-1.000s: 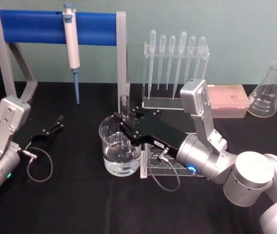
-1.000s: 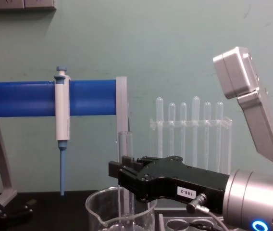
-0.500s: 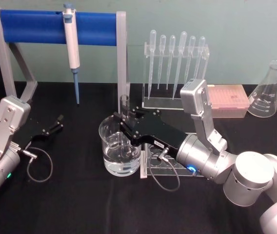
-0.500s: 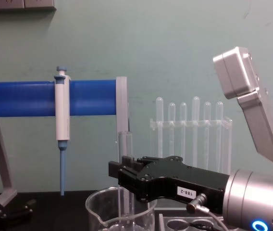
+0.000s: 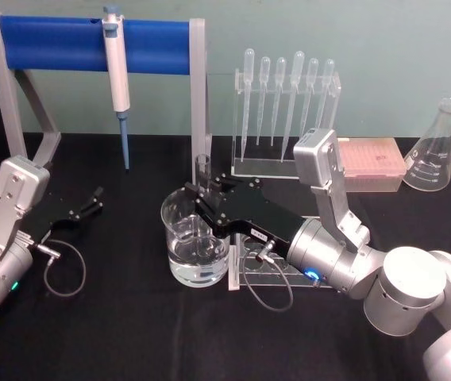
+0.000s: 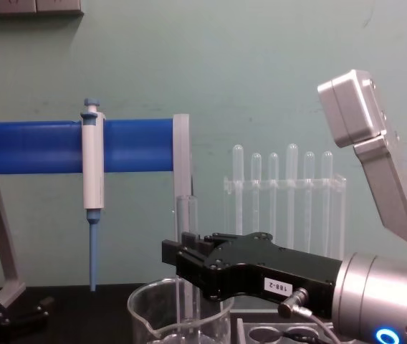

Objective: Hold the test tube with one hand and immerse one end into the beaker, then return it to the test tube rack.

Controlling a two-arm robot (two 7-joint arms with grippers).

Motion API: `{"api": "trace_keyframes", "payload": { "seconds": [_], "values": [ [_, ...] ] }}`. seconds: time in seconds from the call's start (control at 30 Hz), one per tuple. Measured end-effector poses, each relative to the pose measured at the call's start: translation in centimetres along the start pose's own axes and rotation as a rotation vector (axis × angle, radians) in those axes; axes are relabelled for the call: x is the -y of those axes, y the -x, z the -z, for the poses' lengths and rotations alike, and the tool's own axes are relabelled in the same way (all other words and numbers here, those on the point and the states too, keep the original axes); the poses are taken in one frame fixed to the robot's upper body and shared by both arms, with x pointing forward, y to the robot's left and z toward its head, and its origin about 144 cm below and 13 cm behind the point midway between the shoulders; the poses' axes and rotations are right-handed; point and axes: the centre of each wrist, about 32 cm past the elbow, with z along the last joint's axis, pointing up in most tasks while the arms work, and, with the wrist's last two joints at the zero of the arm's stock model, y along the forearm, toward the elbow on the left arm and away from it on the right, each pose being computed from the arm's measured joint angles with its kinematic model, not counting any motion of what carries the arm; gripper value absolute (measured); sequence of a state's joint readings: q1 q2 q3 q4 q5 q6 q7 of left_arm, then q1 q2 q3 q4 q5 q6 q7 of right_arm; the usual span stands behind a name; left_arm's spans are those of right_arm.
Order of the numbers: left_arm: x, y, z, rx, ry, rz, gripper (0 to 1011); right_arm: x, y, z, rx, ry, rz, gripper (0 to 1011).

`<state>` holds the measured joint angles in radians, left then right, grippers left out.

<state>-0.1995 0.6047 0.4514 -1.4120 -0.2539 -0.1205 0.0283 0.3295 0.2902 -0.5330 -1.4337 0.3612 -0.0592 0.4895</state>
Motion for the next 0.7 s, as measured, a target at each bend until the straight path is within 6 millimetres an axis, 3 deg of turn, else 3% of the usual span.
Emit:
{"api": "trace_keyframes", "payload": {
  "seconds": [0.7],
  "values": [
    [0.0, 0.0, 0.0, 0.0, 0.0, 0.0, 1000, 0.0, 0.0, 0.0, 0.0, 0.0, 0.0, 225]
  ]
}}
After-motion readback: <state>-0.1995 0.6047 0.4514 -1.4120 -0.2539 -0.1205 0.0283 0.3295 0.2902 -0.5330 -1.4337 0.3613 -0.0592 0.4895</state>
